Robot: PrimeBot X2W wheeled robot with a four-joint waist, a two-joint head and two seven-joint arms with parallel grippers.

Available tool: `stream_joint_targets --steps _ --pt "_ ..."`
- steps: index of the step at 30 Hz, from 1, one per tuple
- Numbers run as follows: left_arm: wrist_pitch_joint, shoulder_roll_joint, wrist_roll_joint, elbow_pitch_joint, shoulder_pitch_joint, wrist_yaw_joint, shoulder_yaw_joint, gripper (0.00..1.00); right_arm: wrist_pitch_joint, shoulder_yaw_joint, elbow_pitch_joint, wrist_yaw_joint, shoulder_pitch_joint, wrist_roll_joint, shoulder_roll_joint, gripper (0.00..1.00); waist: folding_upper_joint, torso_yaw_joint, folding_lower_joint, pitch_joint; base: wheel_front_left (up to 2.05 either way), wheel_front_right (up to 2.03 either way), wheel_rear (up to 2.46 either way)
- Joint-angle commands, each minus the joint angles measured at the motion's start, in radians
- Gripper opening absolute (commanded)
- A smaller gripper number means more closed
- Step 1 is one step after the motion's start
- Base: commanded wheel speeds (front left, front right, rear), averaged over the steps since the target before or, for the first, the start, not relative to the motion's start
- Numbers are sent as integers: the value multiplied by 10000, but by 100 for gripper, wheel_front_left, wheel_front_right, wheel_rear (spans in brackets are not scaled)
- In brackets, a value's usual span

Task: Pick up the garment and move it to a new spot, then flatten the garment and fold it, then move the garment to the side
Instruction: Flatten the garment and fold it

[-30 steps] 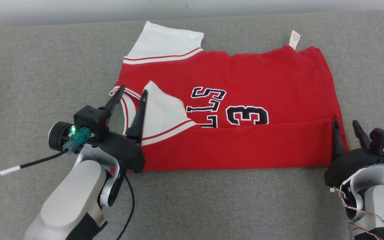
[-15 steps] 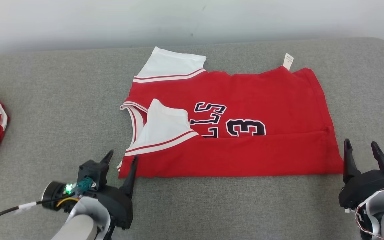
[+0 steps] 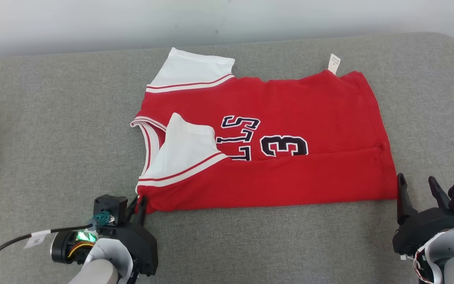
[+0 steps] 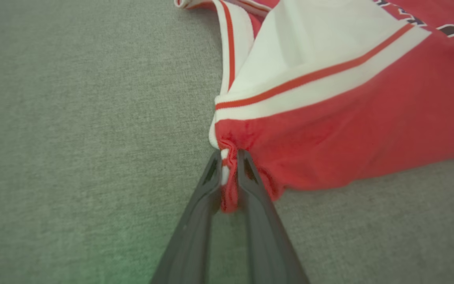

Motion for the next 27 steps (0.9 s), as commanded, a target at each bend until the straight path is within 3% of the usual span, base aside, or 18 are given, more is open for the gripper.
stream_joint_targets --steps 1,10,21,22,24,25,27 --pt "156 -4 -36 84 193 -19 -67 0 55 -78 26 -23 143 -79 55 100 1 -23 1 34 0 0 0" --pt "-207 82 -52 -554 745 360 -14 0 619 -385 -18 -23 239 -498 135 100 1 48 1 267 0 0 0" --pt "-365 134 65 -818 702 309 -161 0 963 -739 1167 -23 -687 -998 154 100 1 365 1 540 0 0 0" --pt "-341 151 70 -833 696 307 -179 0 1045 -776 1333 -23 -786 -1023 156 96 1 381 1 553 0 0 0" --pt "-319 160 68 -870 667 289 -196 0 1227 -826 1634 -23 -929 -1004 158 73 1 417 1 583 0 0 0" --pt "-317 176 81 -869 649 274 -217 0 1306 -870 1771 -23 -989 -996 162 48 1 430 1 589 0 0 0" --pt "-340 183 62 -867 614 244 -220 0 1462 -929 2042 -25 -1087 -899 157 35 1 455 1 600 0 0 0"
